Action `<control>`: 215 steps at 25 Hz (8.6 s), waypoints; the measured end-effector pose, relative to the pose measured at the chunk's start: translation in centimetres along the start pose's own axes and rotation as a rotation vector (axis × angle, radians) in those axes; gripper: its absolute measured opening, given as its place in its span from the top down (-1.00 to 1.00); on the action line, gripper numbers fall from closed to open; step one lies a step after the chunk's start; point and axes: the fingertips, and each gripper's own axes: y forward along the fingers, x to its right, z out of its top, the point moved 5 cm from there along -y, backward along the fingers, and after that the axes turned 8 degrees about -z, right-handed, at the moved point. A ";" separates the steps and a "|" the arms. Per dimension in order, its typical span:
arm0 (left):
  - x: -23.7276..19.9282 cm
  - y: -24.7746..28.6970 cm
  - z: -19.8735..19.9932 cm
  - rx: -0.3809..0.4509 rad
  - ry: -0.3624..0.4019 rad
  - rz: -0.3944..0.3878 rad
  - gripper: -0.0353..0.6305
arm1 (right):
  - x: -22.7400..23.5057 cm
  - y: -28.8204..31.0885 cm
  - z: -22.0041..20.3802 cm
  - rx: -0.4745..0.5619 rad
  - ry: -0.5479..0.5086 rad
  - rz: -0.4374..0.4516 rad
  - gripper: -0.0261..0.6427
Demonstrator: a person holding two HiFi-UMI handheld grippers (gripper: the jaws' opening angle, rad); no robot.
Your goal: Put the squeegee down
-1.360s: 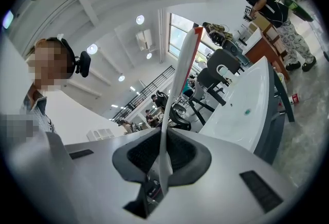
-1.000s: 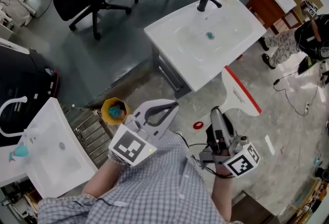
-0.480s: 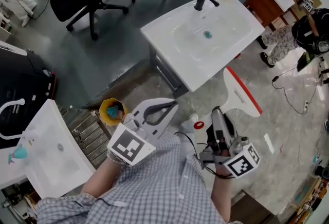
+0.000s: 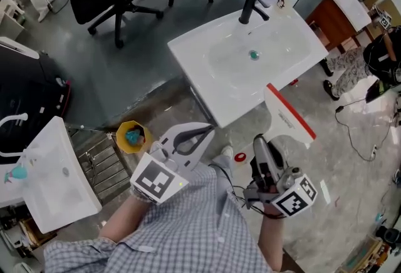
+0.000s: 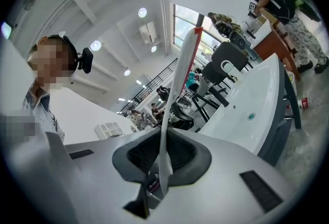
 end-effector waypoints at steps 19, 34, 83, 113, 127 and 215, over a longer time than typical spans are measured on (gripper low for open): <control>-0.3 11.4 2.1 -0.007 -0.037 0.290 0.88 | 11.0 3.6 8.3 -0.210 0.014 0.197 0.82; -0.5 10.5 2.6 -0.024 -0.046 0.449 0.88 | 11.1 7.3 8.4 -0.331 0.010 0.318 0.82; -7.5 4.0 0.8 0.036 -0.135 0.740 0.88 | 8.3 18.2 2.7 -0.694 -0.054 0.459 0.82; -6.0 3.8 -1.5 -0.015 -0.233 0.883 0.88 | 11.7 20.8 -7.0 -1.077 0.011 0.508 0.82; -6.2 4.0 -2.1 -0.035 -0.238 0.854 0.88 | 14.1 21.2 -10.2 -1.170 0.047 0.439 0.82; -6.6 5.0 -2.3 -0.037 -0.247 0.816 0.88 | 15.7 21.9 -9.0 -1.007 -0.521 0.261 0.47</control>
